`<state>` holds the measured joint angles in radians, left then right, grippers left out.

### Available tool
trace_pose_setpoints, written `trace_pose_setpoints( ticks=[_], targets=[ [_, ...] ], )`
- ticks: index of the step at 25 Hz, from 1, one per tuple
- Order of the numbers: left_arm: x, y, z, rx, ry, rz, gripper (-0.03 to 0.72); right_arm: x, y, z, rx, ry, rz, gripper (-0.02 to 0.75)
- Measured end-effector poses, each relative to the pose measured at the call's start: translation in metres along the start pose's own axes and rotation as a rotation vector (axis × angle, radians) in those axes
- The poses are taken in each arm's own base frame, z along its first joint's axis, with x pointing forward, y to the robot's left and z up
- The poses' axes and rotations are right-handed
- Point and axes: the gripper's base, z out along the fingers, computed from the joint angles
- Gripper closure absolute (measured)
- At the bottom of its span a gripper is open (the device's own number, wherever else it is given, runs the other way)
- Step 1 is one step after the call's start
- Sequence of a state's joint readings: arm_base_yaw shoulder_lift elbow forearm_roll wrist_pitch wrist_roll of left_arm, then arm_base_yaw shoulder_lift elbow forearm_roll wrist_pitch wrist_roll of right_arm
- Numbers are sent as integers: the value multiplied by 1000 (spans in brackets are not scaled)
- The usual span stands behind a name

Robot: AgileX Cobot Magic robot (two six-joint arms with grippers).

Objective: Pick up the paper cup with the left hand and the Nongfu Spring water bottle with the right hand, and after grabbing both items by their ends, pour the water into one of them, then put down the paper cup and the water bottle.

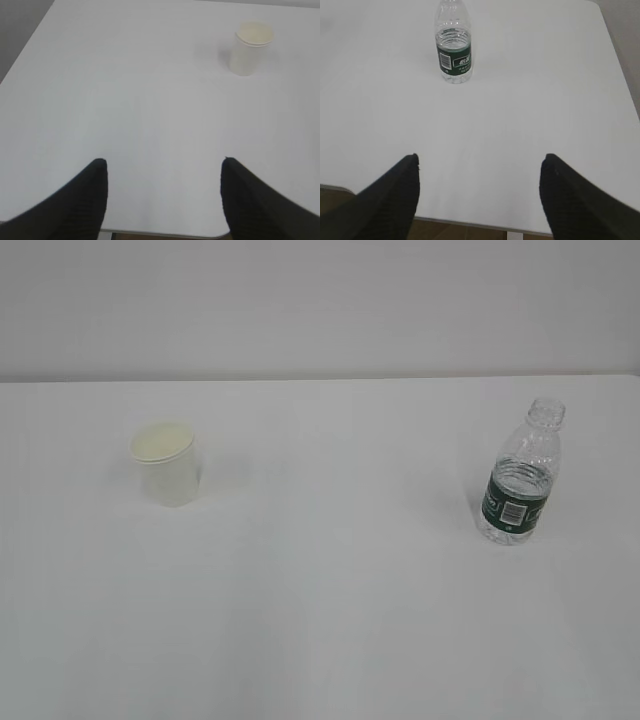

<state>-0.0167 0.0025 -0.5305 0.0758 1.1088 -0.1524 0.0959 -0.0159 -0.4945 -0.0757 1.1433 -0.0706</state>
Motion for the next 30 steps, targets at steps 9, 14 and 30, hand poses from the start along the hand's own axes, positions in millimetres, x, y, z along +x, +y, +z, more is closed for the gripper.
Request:
trace_pose_setpoints(
  ticks=[9,14,30],
  targets=[
    [-21,-4,3,14,-23,-2,185,-12,1,-12,-26,-88,60,182],
    [-48,-8,18,15,-16,16,188,-37,1,-11,-53,-133,78,183],
    [-83,-16,52,45,-120,59,205,-98,2,36,-84,-223,42,183]
  ],
)
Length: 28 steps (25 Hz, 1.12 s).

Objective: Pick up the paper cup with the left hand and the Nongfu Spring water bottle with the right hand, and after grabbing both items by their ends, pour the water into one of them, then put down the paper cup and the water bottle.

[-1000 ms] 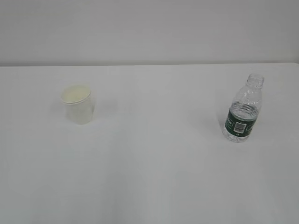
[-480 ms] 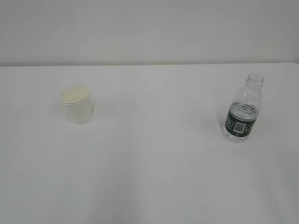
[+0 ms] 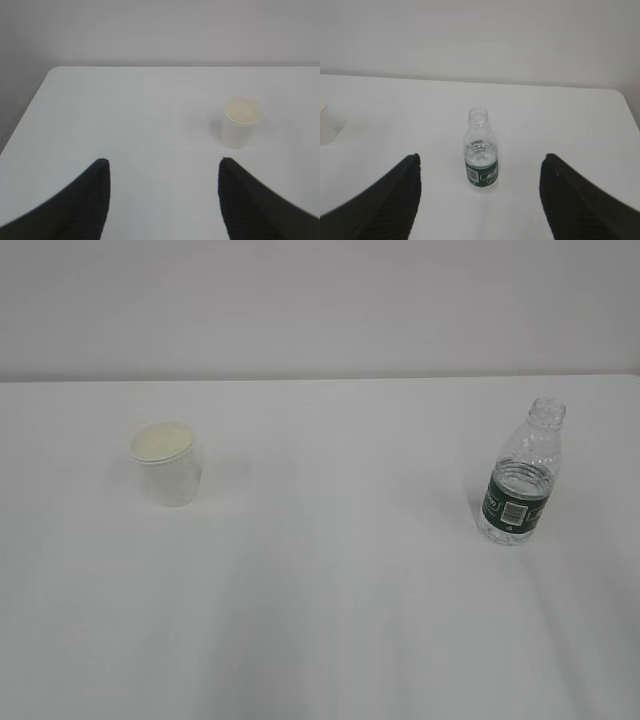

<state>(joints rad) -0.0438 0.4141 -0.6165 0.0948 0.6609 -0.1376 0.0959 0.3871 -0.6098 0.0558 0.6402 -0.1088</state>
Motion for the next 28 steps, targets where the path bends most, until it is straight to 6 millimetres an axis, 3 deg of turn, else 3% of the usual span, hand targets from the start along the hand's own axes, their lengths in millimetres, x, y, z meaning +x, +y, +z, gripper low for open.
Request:
trace_pose_setpoints(
  ticks=[9,15,23,28],
  targets=[
    [-27,-12,52,73,-124,-9,222,-24,-3,22,23,-173,-6,183],
    [-27,-17,91,92,-84,-67,236,-30,-5,39,29,-188,-6,183],
    [-34,-19,114,102,-176,-78,238,-36,-7,71,39,-204,1,183],
    [-17,-18,127,101,-197,-122,238,-30,-8,84,45,-233,21,183]
  ],
)
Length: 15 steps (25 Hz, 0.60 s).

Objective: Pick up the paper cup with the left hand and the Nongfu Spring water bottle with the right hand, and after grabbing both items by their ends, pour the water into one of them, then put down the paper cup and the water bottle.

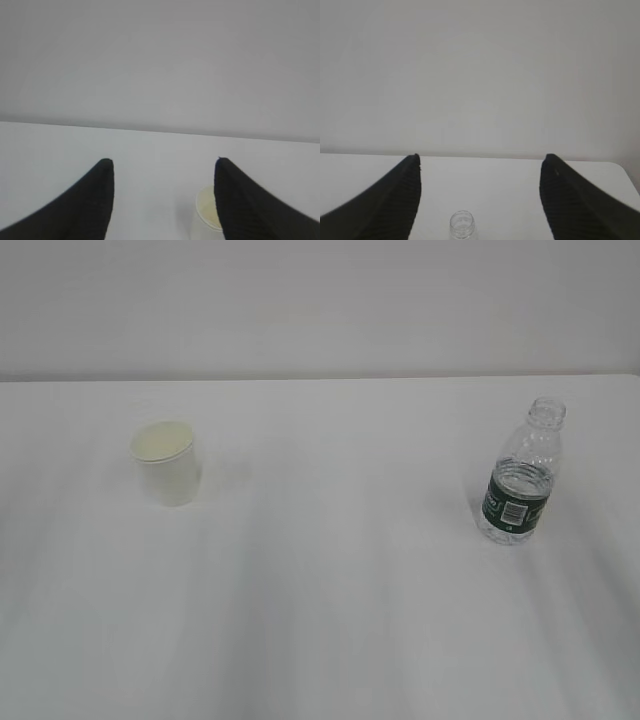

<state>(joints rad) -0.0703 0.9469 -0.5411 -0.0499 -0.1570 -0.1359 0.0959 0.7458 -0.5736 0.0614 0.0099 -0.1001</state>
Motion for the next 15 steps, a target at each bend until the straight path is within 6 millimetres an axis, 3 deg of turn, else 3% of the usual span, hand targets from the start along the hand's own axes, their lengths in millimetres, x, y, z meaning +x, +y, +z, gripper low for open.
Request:
trace_pose_setpoints(
  ticks=[5,10,15],
  targets=[
    [25,5,0,-9,-8,-21,239,17,0,3,6,-18,37,183],
    [29,-4,0,54,-38,32,266,35,1,3,4,2,18,183],
    [42,-13,15,101,-2,53,273,47,3,3,-14,-14,9,183]
  ],
)
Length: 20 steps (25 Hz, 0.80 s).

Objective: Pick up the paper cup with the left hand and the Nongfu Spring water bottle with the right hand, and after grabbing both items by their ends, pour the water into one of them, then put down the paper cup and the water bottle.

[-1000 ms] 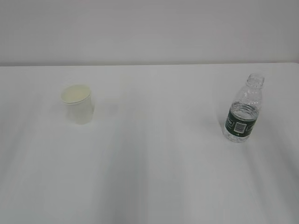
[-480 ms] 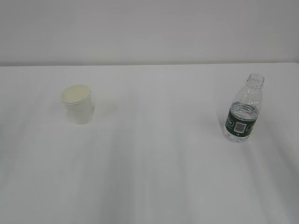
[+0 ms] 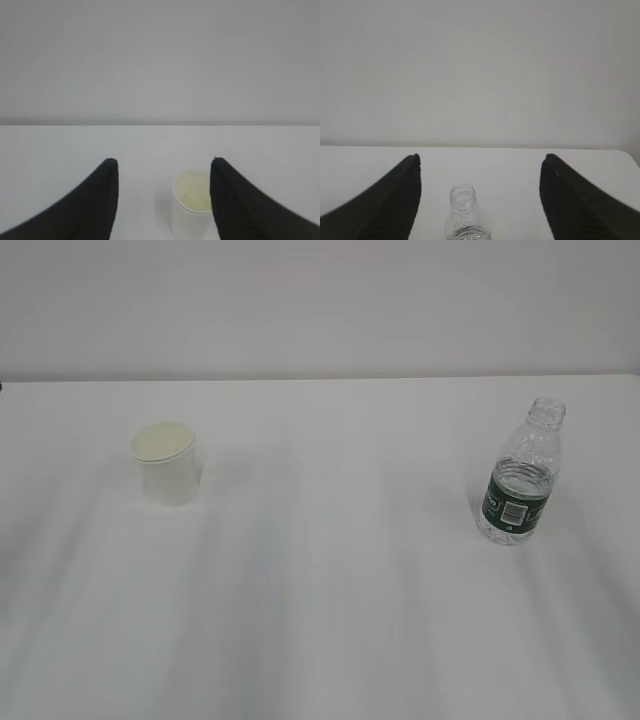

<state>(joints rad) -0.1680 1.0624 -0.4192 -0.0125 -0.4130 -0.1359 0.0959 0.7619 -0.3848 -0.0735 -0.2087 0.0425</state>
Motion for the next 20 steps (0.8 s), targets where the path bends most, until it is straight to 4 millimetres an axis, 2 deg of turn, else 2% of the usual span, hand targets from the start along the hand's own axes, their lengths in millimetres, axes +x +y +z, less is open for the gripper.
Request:
trace_pose_setpoints(
  ticks=[5,11,14,20],
  targets=[
    [18,-7,20,33,40,7,274,17,4,7,-39,20,9,183],
    [33,-12,35,71,31,30,274,43,9,14,-92,19,35,183],
    [44,-11,36,78,-1,29,274,57,12,17,-113,26,45,183],
    [72,-6,35,84,-29,23,274,73,16,26,-163,-19,68,183]
  ],
)
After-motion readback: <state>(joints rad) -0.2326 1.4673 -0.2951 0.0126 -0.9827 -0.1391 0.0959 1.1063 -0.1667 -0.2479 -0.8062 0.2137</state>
